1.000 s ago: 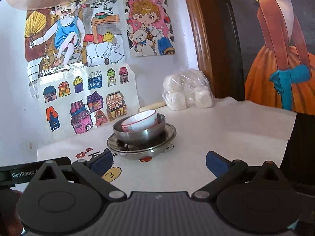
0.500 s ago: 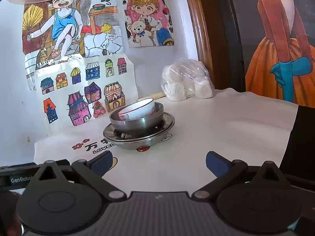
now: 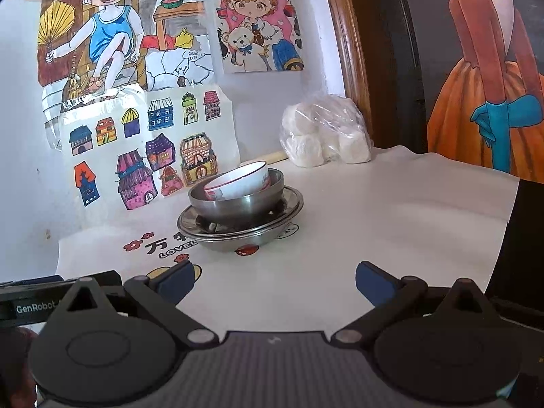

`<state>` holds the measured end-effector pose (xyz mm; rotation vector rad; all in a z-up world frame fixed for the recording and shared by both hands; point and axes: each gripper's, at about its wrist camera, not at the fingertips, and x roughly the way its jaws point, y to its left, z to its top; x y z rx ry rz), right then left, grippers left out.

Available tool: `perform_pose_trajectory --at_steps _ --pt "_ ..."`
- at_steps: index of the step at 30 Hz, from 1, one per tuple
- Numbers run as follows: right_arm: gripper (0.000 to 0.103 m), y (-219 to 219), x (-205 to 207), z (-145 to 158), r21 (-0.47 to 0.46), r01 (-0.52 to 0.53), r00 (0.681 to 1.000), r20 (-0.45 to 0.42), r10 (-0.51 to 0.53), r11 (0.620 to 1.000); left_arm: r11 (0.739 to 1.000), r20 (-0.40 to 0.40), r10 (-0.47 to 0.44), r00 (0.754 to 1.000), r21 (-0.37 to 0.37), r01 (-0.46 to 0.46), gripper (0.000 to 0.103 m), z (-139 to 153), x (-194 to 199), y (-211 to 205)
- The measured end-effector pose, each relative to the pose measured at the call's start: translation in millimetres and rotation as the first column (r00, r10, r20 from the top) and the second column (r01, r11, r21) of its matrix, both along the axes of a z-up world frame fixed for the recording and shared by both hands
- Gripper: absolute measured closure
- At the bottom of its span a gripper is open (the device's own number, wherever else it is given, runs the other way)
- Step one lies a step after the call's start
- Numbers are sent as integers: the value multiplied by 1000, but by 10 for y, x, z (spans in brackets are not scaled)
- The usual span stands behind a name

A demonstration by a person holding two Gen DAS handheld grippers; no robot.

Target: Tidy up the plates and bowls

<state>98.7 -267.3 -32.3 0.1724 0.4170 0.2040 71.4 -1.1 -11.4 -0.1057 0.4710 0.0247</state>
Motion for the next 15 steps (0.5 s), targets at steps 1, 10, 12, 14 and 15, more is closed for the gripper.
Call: perform_pose_trajectory --at_steps 1,10,12,14,15 --pt "0 0 4 -2 1 0 1000 -3 0 1000 1000 -3 1 1000 -1 -1 1 -4 5 3" --pt "0 6 11 -11 -2 -2 1000 -12 2 1000 1000 -12 5 1000 -2 -5 1 -31 24 19" --pt "0 10 16 -11 -5 -5 1000 -13 5 1000 1000 -13 4 1000 -2 -4 1 -31 26 19" --pt "0 14 20 -13 -8 -8 1000 -13 7 1000 1000 -13 5 1000 -2 -5 1 -34 30 22" --pt "0 18 17 -13 -9 -7 1000 -13 7 1000 1000 -13 4 1000 -2 -4 1 -34 31 21"
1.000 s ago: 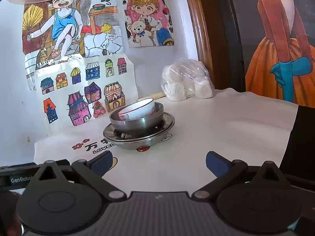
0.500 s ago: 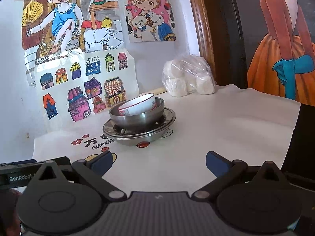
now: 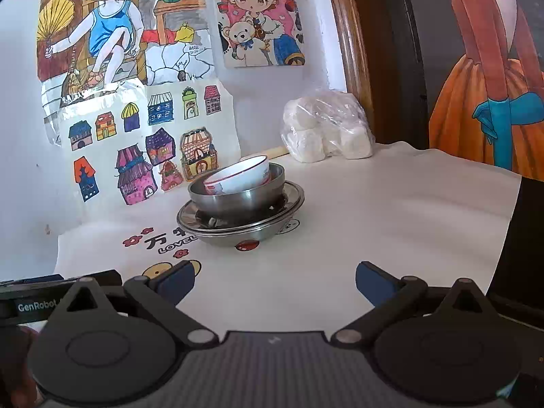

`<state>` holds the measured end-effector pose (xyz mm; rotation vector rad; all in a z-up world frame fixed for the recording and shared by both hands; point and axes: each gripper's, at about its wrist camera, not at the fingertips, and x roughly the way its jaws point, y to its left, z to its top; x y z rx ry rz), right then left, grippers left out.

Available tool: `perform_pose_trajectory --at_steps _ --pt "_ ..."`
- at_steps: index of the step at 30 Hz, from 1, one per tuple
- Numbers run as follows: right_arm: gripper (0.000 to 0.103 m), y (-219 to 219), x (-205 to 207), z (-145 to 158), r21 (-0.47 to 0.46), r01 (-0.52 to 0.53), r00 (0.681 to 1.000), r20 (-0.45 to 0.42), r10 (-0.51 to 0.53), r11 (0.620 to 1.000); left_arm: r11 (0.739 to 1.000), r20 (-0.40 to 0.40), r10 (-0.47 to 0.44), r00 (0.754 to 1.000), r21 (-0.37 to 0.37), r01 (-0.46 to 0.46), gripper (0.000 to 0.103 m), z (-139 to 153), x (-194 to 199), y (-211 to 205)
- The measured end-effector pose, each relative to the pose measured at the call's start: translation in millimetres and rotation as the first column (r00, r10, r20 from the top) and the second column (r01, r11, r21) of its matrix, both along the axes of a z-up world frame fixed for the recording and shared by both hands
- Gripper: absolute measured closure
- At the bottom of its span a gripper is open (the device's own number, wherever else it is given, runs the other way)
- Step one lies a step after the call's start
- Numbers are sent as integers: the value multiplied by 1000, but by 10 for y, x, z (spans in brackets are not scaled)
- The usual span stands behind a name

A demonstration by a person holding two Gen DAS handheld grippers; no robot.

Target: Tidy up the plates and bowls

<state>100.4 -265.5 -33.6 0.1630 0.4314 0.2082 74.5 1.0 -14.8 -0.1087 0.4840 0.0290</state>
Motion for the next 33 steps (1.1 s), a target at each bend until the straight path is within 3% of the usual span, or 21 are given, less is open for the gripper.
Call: perform_pose_trajectory --at_steps 33 --pt "0 16 10 -9 -12 -9 1000 -2 9 1000 1000 -9 0 1000 -2 0 1 -17 19 7"
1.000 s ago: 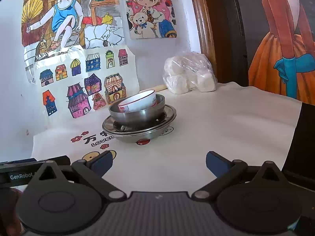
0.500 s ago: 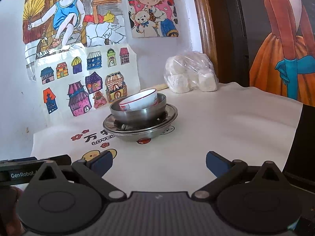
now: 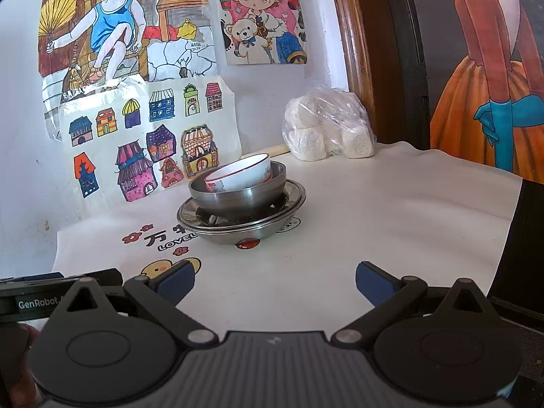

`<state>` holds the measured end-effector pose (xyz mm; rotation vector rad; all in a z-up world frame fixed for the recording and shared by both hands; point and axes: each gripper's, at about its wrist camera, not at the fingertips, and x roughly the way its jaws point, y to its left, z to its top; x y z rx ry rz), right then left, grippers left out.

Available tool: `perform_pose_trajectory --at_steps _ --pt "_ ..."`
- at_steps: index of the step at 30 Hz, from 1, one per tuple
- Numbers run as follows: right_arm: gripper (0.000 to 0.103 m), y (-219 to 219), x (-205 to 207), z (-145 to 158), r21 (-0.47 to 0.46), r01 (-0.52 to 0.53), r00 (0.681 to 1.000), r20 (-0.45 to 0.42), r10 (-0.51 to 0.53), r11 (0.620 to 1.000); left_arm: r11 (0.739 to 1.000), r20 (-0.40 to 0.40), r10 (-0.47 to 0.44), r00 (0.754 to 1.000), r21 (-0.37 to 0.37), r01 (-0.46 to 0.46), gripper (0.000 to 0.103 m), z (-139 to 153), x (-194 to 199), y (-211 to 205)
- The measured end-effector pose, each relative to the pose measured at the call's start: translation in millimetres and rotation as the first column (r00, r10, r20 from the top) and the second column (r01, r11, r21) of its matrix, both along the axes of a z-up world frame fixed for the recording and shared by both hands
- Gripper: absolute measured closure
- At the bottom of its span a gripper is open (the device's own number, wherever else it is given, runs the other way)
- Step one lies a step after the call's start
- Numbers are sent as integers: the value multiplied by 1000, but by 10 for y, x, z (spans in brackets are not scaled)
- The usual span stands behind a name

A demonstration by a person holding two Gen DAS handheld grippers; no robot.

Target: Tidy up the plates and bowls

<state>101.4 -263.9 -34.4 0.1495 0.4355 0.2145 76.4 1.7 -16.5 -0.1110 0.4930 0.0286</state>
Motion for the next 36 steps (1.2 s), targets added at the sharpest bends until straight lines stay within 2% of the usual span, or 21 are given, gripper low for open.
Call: perform_pose_trajectory --at_steps 36 --pt "0 -11 -8 9 3 8 1000 2 -8 1000 1000 -18 9 1000 -11 -10 1 -10 -12 -14"
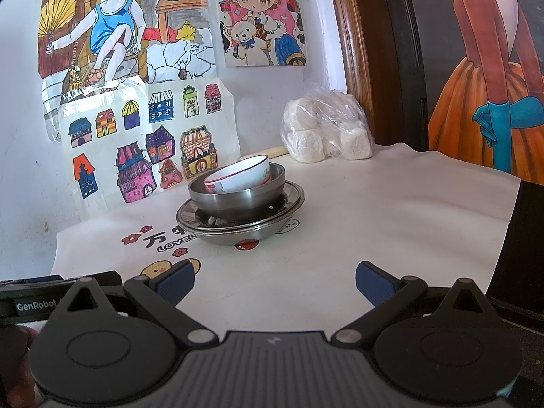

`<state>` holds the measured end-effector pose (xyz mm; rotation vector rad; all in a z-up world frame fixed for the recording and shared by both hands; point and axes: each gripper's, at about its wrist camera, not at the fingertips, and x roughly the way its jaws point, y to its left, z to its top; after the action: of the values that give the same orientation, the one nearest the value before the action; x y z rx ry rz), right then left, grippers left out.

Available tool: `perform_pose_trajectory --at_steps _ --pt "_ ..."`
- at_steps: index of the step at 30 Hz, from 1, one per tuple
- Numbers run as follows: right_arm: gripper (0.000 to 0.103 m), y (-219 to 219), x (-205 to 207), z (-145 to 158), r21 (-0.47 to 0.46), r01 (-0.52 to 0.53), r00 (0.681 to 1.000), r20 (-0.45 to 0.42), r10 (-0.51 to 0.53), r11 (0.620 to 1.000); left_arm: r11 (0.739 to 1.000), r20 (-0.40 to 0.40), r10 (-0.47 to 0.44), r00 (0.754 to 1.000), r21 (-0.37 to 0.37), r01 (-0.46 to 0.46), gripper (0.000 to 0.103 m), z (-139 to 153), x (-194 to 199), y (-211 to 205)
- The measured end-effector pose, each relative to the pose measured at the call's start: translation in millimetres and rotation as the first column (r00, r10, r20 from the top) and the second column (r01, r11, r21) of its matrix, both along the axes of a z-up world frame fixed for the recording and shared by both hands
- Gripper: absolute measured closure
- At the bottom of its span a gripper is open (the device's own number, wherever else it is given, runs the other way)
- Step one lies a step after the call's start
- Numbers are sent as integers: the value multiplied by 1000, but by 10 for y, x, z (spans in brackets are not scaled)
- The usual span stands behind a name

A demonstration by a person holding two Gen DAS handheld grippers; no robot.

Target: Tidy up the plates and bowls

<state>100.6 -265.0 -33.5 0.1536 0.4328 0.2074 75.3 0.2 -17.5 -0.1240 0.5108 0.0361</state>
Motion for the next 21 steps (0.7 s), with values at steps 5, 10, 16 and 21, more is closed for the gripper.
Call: perform_pose_trajectory --at_steps 5,10,16,21 --pt "0 4 -1 -2 -1 0 1000 1 0 1000 1000 -15 9 1000 2 -9 1 -2 -4 -10" --pt "0 4 -1 -4 -1 0 1000 0 0 1000 1000 -13 5 1000 -4 -5 1 9 -8 -3" --pt "0 3 2 -6 -2 -1 1000 1 1 1000 1000 -14 7 1000 -4 -7 1 5 -16 -5" --pt "0 2 1 -6 -2 0 1000 0 0 1000 1000 -15 5 1000 -2 -5 1 8 -21 -12"
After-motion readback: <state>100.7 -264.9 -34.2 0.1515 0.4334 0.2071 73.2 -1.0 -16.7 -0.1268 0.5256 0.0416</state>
